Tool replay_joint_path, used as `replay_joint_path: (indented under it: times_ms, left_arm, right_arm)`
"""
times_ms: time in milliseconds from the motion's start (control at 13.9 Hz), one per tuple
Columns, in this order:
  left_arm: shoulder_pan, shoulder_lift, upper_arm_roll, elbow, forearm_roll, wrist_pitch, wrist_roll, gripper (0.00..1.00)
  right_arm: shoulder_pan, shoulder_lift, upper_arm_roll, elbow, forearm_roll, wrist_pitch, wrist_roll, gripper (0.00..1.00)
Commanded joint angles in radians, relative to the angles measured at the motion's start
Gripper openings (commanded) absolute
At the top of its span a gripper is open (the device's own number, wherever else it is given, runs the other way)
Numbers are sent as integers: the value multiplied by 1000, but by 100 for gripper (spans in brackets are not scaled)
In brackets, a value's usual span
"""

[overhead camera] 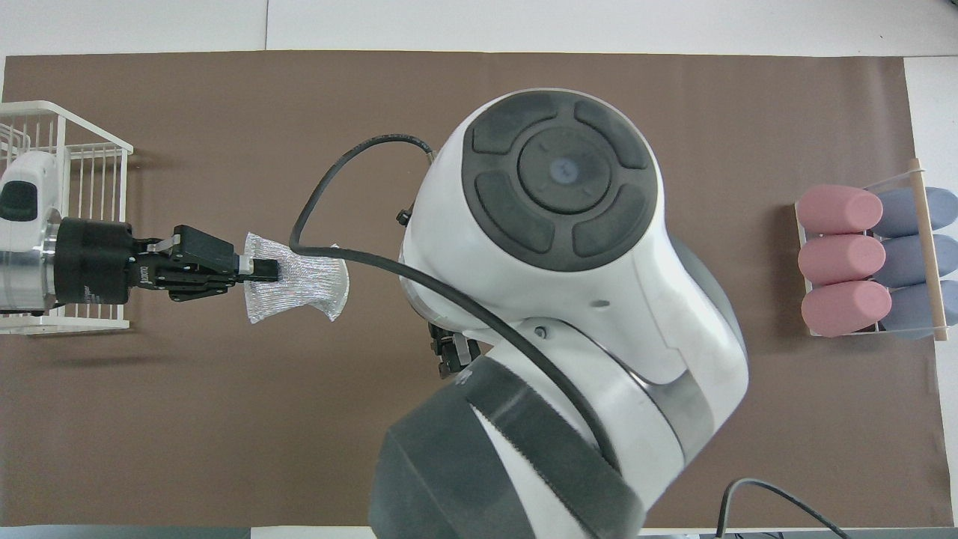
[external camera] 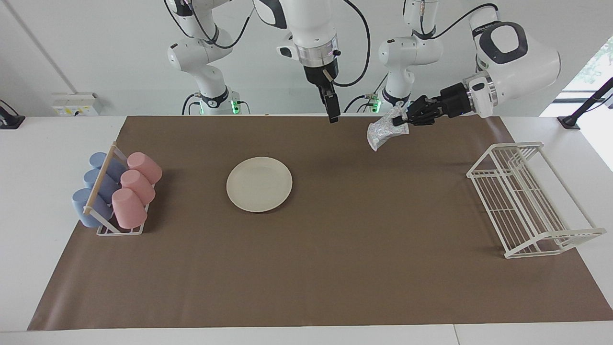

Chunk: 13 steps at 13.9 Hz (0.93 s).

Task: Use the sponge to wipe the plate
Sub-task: 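Carry the scrubber toward the plate while the right gripper approaches it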

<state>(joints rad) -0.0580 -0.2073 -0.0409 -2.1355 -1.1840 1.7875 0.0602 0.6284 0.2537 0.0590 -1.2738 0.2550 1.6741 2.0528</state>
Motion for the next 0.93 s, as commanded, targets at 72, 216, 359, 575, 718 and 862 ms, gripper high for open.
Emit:
replay_joint_path:
  times_ms: [72,216,359,575,718,862]
  left_arm:
    - [-32,-78,12,-142,-114,-9,142,0]
    - [-28,-70,13,-149,-129,-94,217,0]
    - [-20,-66,15,-155,-144,-151,269,0]
    - [-19,-61,15,-155,-152,-151,282,0]
    - [-19,-60,15,-153,-154,-146,291,0]
    - [-17,-60,15,-153,-154,-151,293,0]
  right_arm:
    - [11,-76,1,-145,47,133,10,100]
    - [10,-80,1,-162,47,142,-2,100]
    - [10,-99,1,-223,47,250,4,100]
    - [39,-146,2,-338,47,343,6,100]
    - [42,-157,2,-351,47,342,9,100]
    - [42,-159,5,-355,49,337,10,100]
